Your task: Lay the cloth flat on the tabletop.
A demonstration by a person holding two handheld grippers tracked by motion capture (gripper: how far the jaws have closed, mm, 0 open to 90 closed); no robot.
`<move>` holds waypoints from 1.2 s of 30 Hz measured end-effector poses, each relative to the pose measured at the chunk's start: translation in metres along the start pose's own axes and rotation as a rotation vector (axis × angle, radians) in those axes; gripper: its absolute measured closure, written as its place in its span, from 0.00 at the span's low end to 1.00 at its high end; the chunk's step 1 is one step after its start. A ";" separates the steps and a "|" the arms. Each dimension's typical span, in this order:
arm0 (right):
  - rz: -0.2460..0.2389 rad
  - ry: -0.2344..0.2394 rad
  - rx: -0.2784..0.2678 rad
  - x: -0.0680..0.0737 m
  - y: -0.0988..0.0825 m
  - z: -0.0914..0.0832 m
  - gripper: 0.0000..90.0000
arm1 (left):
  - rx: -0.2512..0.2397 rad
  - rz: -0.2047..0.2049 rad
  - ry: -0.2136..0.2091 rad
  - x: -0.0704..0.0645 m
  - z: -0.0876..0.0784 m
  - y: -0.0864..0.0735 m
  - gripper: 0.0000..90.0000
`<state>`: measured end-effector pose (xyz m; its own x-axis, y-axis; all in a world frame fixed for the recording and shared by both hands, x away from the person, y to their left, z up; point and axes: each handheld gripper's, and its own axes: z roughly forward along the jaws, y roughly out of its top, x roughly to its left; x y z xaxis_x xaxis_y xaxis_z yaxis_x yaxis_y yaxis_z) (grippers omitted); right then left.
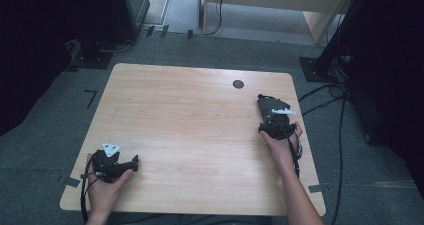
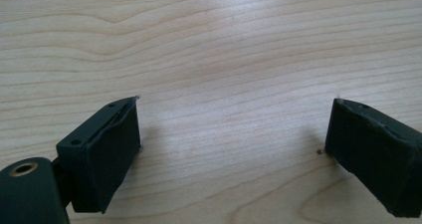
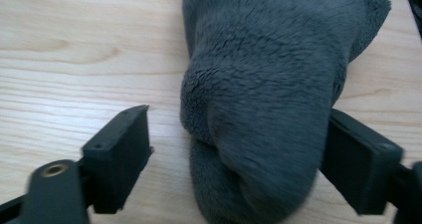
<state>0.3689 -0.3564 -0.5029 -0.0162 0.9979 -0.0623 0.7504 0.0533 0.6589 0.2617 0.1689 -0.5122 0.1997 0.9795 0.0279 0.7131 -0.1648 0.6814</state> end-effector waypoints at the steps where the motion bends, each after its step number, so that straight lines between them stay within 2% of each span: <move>1: -0.010 -0.012 0.000 0.000 -0.001 0.002 0.31 | -0.003 -0.002 -0.001 -0.002 -0.001 0.001 0.08; 3: -0.018 -0.044 -0.012 -0.004 -0.003 0.005 0.40 | -0.018 0.003 -0.014 -0.009 -0.006 0.009 0.08; 4: -0.002 -0.037 -0.018 -0.006 -0.004 0.006 0.44 | -0.023 0.013 -0.018 -0.013 -0.008 0.012 0.08; 5: -0.002 -0.037 -0.018 -0.006 -0.004 0.006 0.44 | -0.023 0.013 -0.018 -0.013 -0.008 0.012 0.08; 6: 0.013 -0.028 -0.031 -0.010 -0.005 0.006 0.54 | -0.038 0.029 -0.041 -0.021 -0.011 0.017 0.08; 7: 0.021 -0.011 -0.038 -0.011 -0.005 0.006 0.60 | -0.038 0.029 -0.041 -0.021 -0.011 0.017 0.08; 8: 0.021 -0.011 -0.038 -0.011 -0.005 0.006 0.60 | -0.042 0.037 -0.051 -0.025 -0.012 0.020 0.08; 9: 0.029 0.012 -0.036 -0.013 -0.006 0.006 0.64 | -0.048 0.047 -0.056 -0.029 -0.013 0.024 0.08; 10: 0.026 0.019 -0.034 -0.014 -0.005 0.006 0.70 | -0.061 0.061 -0.067 -0.035 -0.015 0.031 0.08; 12: 0.016 0.018 -0.036 -0.013 -0.005 0.006 0.72 | -0.070 0.063 -0.070 -0.038 -0.015 0.034 0.08; 13: -0.005 0.014 -0.042 -0.012 -0.005 0.005 0.74 | -0.076 0.065 -0.080 -0.043 -0.015 0.041 0.08; 19: -0.003 0.043 -0.073 -0.005 -0.007 -0.003 0.76 | -0.098 0.056 -0.097 -0.051 -0.012 0.059 0.08; 20: -0.008 0.060 -0.092 0.001 -0.010 -0.011 0.76 | -0.107 0.050 -0.099 -0.052 -0.012 0.063 0.08; 21: -0.008 0.060 -0.092 0.001 -0.010 -0.011 0.76 | -0.115 0.044 -0.103 -0.052 -0.012 0.066 0.08; 22: -0.010 0.087 -0.110 0.007 -0.013 -0.019 0.76 | -0.123 0.037 -0.104 -0.053 -0.011 0.069 0.08; 23: -0.028 0.095 -0.117 0.010 -0.015 -0.024 0.76 | -0.135 0.022 -0.112 -0.054 -0.010 0.075 0.08; 24: -0.028 0.095 -0.117 0.010 -0.015 -0.024 0.76 | -0.135 0.022 -0.112 -0.054 -0.010 0.075 0.08; 26: -0.057 0.119 -0.136 0.020 -0.018 -0.035 0.76 | -0.142 0.012 -0.113 -0.056 -0.008 0.078 0.08; 28: -0.054 0.134 -0.140 0.023 -0.018 -0.039 0.76 | -0.147 0.006 -0.120 -0.058 -0.007 0.080 0.08; 29: -0.054 0.160 -0.157 0.029 -0.019 -0.047 0.76 | -0.147 0.002 -0.121 -0.059 -0.007 0.081 0.08; 30: -0.054 0.160 -0.157 0.029 -0.019 -0.047 0.76 | -0.146 0.000 -0.127 -0.059 -0.007 0.081 0.08; 31: -0.062 0.181 -0.175 0.037 -0.020 -0.057 0.76 | -0.154 0.004 -0.134 -0.061 -0.008 0.081 0.08; 32: -0.062 0.181 -0.175 0.037 -0.020 -0.057 0.76 | -0.154 0.004 -0.134 -0.061 -0.008 0.081 0.08; 34: -0.084 0.220 -0.198 0.049 -0.024 -0.071 0.76 | -0.161 0.020 -0.146 -0.065 -0.011 0.080 0.08; 35: -0.084 0.220 -0.198 0.049 -0.024 -0.071 0.76 | -0.161 0.020 -0.146 -0.065 -0.011 0.080 0.08; 36: -0.104 0.236 -0.213 0.059 -0.026 -0.079 0.76 | -0.165 0.032 -0.149 -0.067 -0.011 0.079 0.08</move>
<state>0.2961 -0.2963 -0.4642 -0.2567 0.9663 0.0216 0.5824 0.1368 0.8013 0.2976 0.0912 -0.4521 0.3261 0.9441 -0.0490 0.5880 -0.1620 0.7925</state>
